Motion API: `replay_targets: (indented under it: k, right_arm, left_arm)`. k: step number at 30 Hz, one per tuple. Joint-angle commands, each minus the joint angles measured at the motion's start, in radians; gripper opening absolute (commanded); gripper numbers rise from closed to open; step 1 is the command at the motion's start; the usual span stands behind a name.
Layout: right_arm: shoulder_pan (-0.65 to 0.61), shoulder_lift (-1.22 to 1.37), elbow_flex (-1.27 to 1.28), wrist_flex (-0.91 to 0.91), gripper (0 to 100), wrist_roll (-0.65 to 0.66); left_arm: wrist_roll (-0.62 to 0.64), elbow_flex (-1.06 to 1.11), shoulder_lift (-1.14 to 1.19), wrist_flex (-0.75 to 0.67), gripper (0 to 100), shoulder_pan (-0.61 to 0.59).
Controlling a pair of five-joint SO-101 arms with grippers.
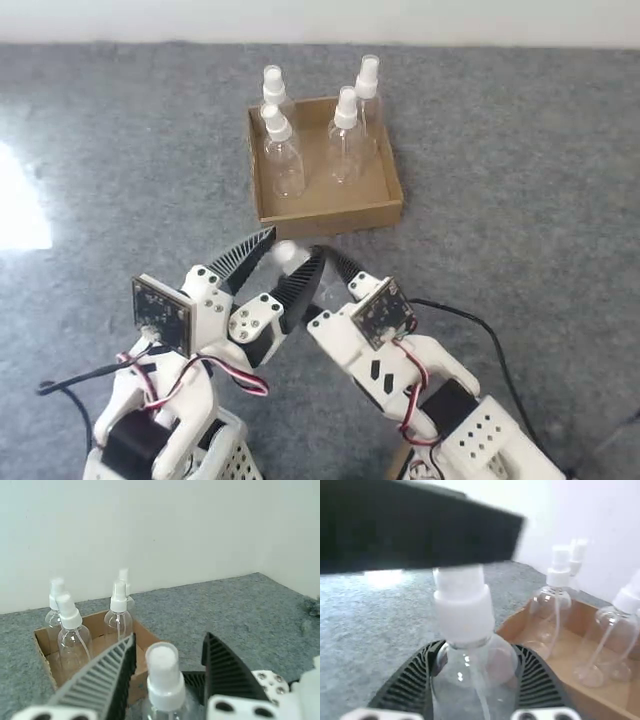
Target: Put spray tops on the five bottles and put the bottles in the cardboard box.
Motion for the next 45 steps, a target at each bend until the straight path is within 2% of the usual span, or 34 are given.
replay_targets:
  k: [1, 5, 9, 16, 19, 23, 27, 36, 45]
  right_arm:
    - [0.070, -0.027, -0.023, -0.024, 3.3, 0.005]
    - [0.076, -0.027, -0.021, -0.024, 3.3, 0.003]
    - [0.079, -0.027, -0.021, -0.025, 3.3, -0.002]
    - [0.122, -0.027, -0.025, -0.024, 3.3, -0.132]
    - [0.166, -0.027, -0.029, -0.025, 3.3, -0.152]
    - [0.199, -0.027, -0.044, -0.027, 3.4, -0.199]
    - [0.234, -0.027, -0.060, -0.027, 3.4, -0.236]
    - [0.285, -0.027, -0.121, -0.025, 3.5, -0.324]
    - [0.285, -0.027, -0.144, -0.027, 3.4, -0.324]
  left_arm:
    - [0.000, -0.085, -0.006, 0.003, 20, -0.066]
    - [0.000, -0.108, -0.006, 0.002, 20, -0.144]
    - [0.000, -0.105, -0.006, -0.028, 20, -0.166]
    - [-0.005, -0.102, -0.005, -0.068, 20, -0.166]
    - [-0.008, -0.101, -0.005, -0.049, 20, -0.170]
    - [0.000, -0.101, -0.005, 0.014, 20, -0.253]
    - [0.000, -0.059, -0.005, 0.037, 20, -0.287]
    - [0.000, 0.070, -0.005, 0.018, 20, -0.281]
    - [-0.009, 0.084, -0.006, 0.060, 20, -0.137]
